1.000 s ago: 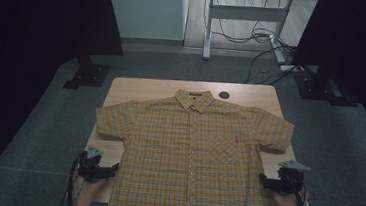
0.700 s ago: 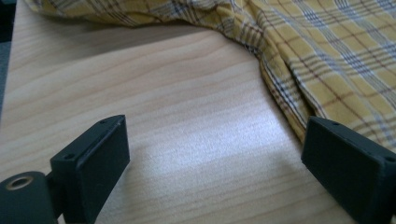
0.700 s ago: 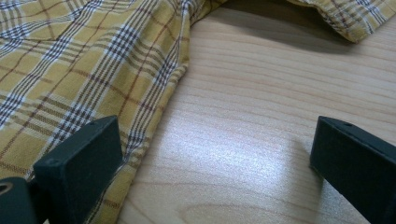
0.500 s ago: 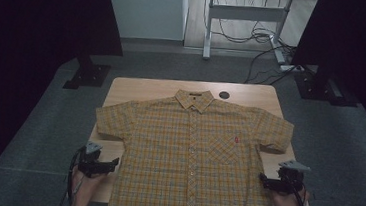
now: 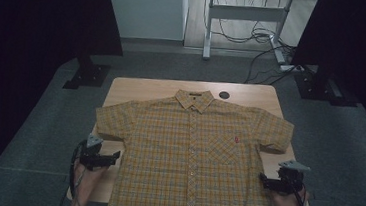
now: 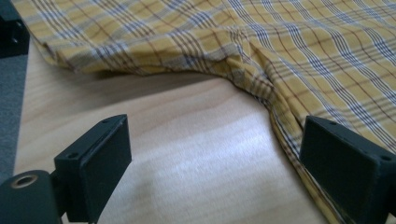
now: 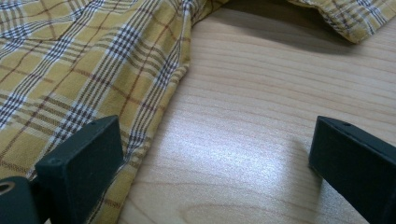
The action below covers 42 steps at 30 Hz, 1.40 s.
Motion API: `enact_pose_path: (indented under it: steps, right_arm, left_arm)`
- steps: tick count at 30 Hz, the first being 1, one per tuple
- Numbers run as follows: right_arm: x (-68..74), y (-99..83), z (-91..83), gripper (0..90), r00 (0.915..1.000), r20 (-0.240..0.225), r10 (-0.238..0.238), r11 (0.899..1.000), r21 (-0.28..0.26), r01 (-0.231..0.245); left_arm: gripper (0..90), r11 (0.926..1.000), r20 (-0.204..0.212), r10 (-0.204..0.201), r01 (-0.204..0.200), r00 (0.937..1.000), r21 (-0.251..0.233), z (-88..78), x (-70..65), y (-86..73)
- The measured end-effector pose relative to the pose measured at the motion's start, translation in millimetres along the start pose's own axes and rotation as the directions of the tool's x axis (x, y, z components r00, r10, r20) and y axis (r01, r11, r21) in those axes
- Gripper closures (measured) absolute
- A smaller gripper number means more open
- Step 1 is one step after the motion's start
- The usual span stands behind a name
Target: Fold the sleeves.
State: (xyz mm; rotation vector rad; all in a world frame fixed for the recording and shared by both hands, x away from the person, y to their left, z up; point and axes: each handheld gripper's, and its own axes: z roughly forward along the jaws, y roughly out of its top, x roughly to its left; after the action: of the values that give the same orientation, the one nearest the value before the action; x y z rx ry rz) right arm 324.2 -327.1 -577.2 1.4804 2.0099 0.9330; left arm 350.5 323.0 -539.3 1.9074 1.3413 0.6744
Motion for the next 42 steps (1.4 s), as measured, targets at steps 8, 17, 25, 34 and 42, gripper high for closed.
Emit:
enact_pose_path:
  steps: [8, 17, 25, 34, 42]
  right_arm:
    - [0.0, 0.0, 0.0, 2.3, 1.0, 0.0, 0.0, 1.0, 0.0, 0.0]
    - [-0.1, 0.0, 0.0, 2.4, 1.0, -0.001, 0.0, 1.0, 0.0, 0.0]
    - [-0.1, 0.1, 0.0, 2.5, 1.0, -0.003, -0.001, 1.0, 0.0, 0.001]
    - [-0.2, 0.2, 0.2, 2.5, 1.0, -0.005, -0.002, 1.0, 0.0, 0.002]
    - [-0.2, 0.3, 0.2, 2.5, 1.0, -0.006, -0.004, 1.0, 0.0, 0.004]
  left_arm:
    - [9.4, 0.9999, 0.011, -0.01, 0.01, 0.9999, -0.014, 6.9, 2.6, 13.1]
    - [9.5, 0.9993, 0.016, -0.023, 0.023, 0.9996, -0.029, 15.1, 6.1, 23.9]
    - [9.5, 0.9983, 0.013, -0.035, 0.035, 0.9993, -0.046, 22.0, 10.9, 32.1]
    - [9.8, 0.9978, -0.005, -0.042, 0.041, 0.9991, -0.052, 29.5, 18.2, 39.7]
    - [11.6, 0.997, -0.028, -0.054, 0.052, 0.9981, -0.058, 38.0, 26.7, 51.1]
